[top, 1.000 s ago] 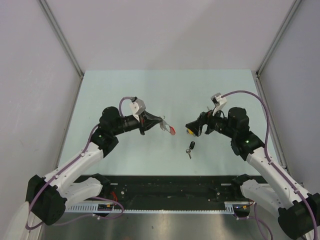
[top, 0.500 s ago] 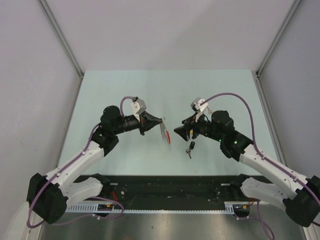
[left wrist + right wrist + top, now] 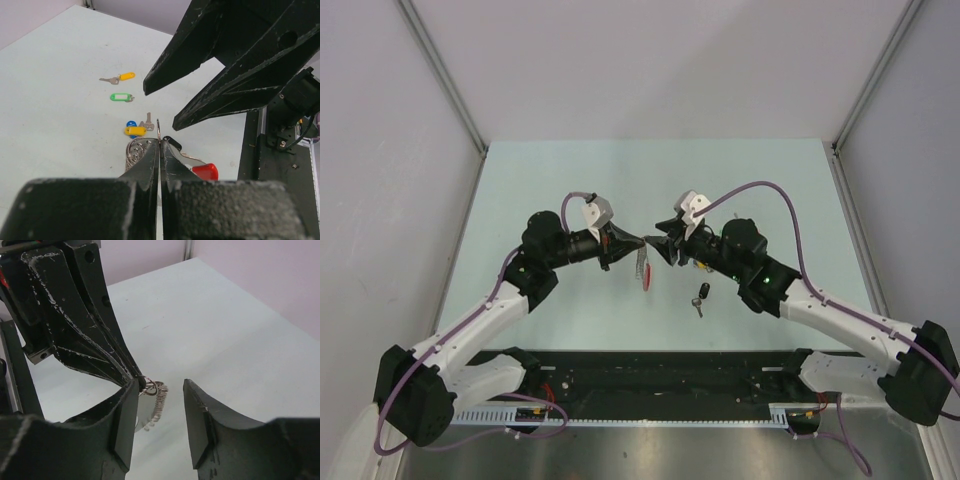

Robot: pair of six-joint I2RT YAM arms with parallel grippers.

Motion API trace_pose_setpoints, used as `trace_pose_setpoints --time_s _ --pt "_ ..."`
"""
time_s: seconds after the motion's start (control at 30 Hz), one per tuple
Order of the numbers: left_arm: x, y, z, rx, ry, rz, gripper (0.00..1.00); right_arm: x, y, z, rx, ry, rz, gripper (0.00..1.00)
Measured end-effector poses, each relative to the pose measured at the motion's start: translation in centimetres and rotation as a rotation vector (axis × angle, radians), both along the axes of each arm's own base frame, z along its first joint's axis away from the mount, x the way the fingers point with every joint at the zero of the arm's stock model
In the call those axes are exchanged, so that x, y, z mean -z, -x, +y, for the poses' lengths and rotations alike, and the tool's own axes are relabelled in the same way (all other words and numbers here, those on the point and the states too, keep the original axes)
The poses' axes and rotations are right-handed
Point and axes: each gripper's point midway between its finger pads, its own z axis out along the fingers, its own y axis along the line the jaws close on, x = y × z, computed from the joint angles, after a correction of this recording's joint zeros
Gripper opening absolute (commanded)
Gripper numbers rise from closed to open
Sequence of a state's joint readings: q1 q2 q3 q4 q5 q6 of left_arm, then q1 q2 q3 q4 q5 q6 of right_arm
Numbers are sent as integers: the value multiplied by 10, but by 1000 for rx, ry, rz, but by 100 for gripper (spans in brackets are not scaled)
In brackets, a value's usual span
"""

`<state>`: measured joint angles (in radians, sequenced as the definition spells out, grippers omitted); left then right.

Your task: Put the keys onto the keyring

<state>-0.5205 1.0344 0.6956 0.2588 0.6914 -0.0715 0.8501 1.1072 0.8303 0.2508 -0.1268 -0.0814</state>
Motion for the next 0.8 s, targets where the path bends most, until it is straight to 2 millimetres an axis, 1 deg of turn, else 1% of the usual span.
trace_pose_setpoints --time_s 0.17,0.43,0.8 --pt "0 0 0 0 0 2 1 3 -1 7 -8 24 -24 38" --pt "0 0 0 -1 1 9 0 7 -5 9 -1 54 -51 35" --pt "1 1 0 -1 -1 17 0 10 -2 11 -30 77 -65 33"
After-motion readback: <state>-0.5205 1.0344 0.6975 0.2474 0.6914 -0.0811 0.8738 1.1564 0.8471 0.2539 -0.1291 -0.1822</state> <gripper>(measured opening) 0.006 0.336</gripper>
